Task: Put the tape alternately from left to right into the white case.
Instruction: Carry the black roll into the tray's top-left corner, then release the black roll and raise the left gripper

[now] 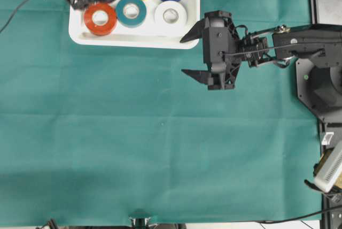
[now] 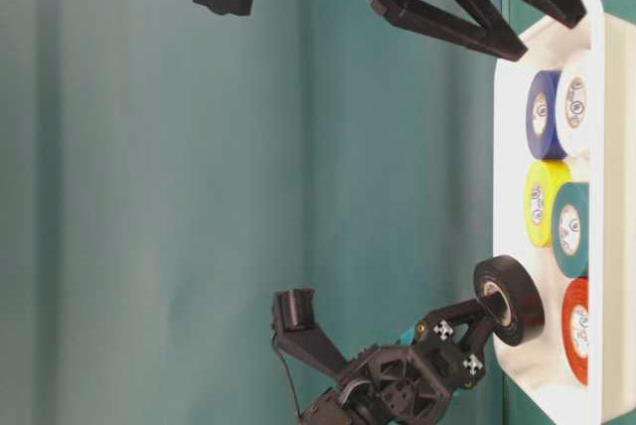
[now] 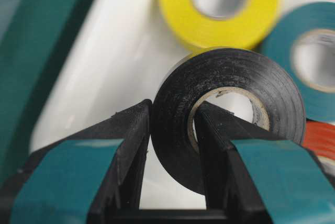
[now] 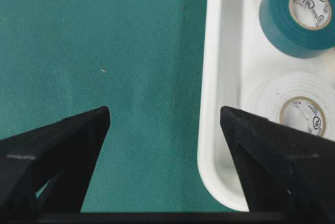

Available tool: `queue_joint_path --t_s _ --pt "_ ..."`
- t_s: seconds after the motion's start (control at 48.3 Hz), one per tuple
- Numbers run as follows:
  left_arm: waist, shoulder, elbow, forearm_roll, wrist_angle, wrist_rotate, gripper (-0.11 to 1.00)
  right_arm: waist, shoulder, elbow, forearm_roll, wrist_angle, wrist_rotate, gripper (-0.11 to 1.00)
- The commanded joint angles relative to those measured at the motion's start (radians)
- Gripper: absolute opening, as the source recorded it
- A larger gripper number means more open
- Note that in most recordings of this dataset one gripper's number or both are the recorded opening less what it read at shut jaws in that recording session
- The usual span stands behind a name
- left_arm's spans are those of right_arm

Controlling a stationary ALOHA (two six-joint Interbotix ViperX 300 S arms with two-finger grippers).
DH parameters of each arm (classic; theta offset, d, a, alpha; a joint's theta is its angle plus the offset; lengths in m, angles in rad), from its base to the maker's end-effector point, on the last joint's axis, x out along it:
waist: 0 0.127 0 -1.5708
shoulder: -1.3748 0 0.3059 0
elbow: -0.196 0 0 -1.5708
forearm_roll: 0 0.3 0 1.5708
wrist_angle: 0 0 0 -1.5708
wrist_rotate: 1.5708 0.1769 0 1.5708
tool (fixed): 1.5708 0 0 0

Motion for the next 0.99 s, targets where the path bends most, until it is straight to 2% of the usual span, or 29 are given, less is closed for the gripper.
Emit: queue_joint_path --t_s 0.0,0.476,0.518,0.683,0.745,0.787,0.973 --pt "0.017 -0.002 -0.035 0.002 -0.011 0.0 0.25 0.003 -0.008 -0.006 0.0 -0.006 0.002 0.78" --pt "0.02 0.006 -0.032 0.0 -0.006 -0.003 0.25 0.003 -0.008 -0.006 -0.002 -0.008 0.002 0.78" --pt "0.02 0.003 -0.029 0.002 -0.006 -0.003 0.31 0.003 -0.008 -0.006 0.0 -0.008 0.002 0.78" --pt "0.02 -0.014 -0.018 0.002 -0.005 -0.005 0.8 0.003 -0.008 -0.008 0.0 -0.006 0.002 0.78" --pt "0.02 -0.02 -0.017 0.002 -0.005 -0.005 0.93 0.003 -0.008 -0.006 -0.002 -0.008 0.002 0.78" --pt "0.02 -0.025 -0.014 0.002 -0.005 -0.003 0.96 0.003 -0.008 -0.008 0.0 -0.006 0.002 0.78" --pt "0.018 -0.031 -0.009 0.002 -0.003 -0.005 0.93 0.003 -0.008 -0.006 -0.002 -0.006 0.002 0.78"
